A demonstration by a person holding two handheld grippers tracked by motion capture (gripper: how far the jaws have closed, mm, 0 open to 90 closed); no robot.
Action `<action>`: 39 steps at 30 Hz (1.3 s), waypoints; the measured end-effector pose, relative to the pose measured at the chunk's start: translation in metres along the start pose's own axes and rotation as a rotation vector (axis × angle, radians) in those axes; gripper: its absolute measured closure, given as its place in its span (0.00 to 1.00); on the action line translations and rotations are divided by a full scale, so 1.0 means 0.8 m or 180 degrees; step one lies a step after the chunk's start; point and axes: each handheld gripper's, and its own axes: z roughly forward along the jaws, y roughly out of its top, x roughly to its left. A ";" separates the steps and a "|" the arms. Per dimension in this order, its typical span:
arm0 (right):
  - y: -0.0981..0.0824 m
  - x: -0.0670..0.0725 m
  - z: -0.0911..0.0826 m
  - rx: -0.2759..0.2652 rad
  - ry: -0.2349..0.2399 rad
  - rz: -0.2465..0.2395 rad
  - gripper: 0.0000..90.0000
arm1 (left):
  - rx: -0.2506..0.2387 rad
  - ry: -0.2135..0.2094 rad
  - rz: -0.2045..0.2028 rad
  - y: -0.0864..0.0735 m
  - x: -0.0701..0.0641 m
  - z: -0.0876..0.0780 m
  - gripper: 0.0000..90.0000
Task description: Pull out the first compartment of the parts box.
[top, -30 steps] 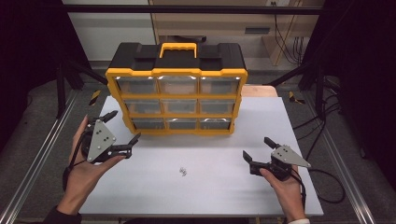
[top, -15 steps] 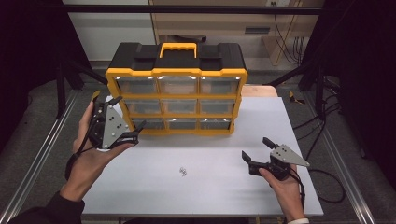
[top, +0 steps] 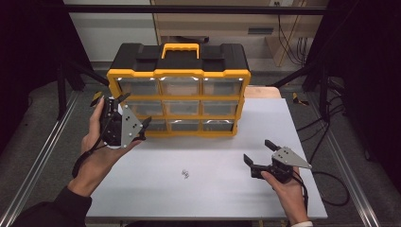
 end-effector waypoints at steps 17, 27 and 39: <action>0.000 0.001 0.001 -0.0022 -0.0008 -0.0095 0.08 | 0.0063 0.0269 0.0314 0.007 -0.001 0.011 0.16; 0.000 0.001 0.000 0.0009 -0.0012 -0.0075 0.07 | 0.0087 0.0317 0.0364 0.004 -0.001 0.012 0.17; -0.001 0.003 0.003 0.0064 0.0011 -0.0143 0.07 | 0.0117 0.0476 0.0582 0.002 -0.007 0.023 0.17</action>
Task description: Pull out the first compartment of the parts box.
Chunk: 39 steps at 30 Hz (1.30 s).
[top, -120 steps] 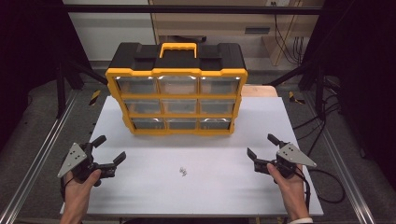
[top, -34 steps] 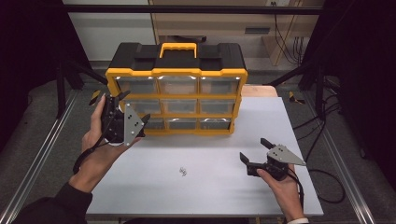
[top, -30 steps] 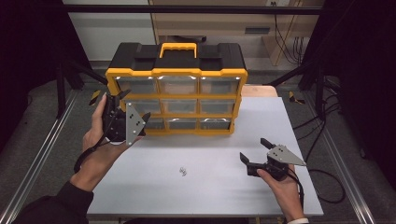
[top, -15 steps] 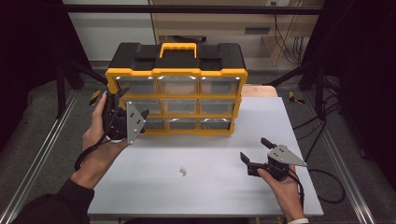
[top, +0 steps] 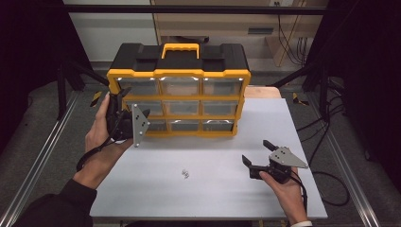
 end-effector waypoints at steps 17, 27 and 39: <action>0.001 0.000 -0.001 -0.0012 -0.0006 0.0000 0.07 | 0.0179 0.0395 0.0467 0.002 -0.001 0.016 0.26; 0.001 0.000 -0.001 -0.0015 -0.0005 0.0016 0.07 | 0.0161 0.0520 0.0573 0.003 -0.003 0.021 0.28; 0.000 -0.001 -0.001 -0.0028 -0.0006 0.0057 0.07 | 0.0195 0.0626 0.0731 0.003 -0.005 0.024 0.31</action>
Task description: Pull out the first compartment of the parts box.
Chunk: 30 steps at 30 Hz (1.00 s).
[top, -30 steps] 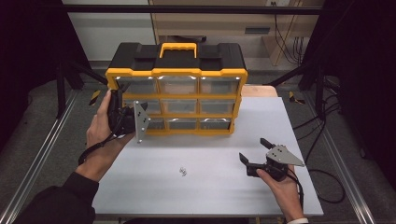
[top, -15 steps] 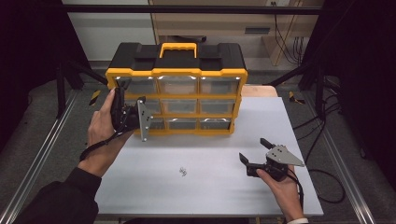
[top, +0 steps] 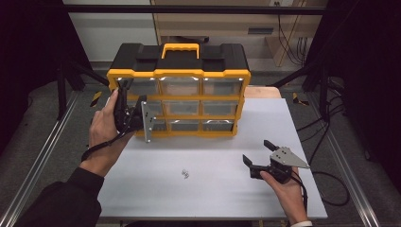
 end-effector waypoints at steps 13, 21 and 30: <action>0.000 -0.001 0.000 -0.0005 -0.0016 0.0018 0.06 | 0.0037 0.0103 0.0044 -0.003 -0.002 0.003 0.34; -0.001 -0.001 0.000 0.0004 -0.0009 0.0003 0.06 | 0.0031 0.0200 0.0056 -0.003 -0.003 0.004 0.35; -0.001 0.000 0.000 0.0010 -0.0012 0.0002 0.06 | 0.0057 0.0263 0.0099 -0.003 -0.003 0.004 0.36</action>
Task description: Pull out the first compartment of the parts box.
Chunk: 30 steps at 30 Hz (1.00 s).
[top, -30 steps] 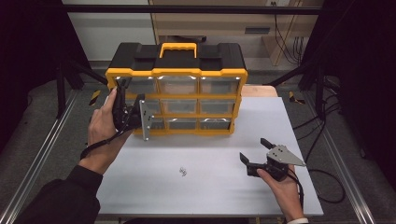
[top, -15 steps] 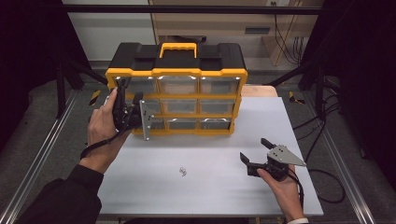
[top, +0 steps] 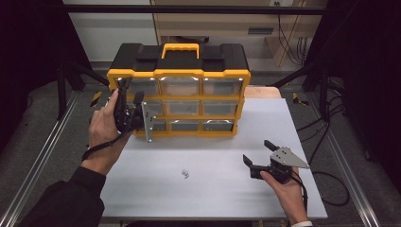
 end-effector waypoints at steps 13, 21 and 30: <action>0.001 0.000 -0.002 0.0004 -0.0011 -0.0023 0.06 | -0.0041 0.0080 0.0053 0.005 -0.005 0.002 0.37; 0.001 0.000 -0.002 0.0010 -0.0014 -0.0022 0.06 | -0.0053 0.0132 0.0066 0.006 -0.008 0.002 0.42; 0.001 0.000 -0.002 0.0009 -0.0013 -0.0029 0.06 | -0.0051 0.0153 0.0057 0.002 -0.009 0.003 0.48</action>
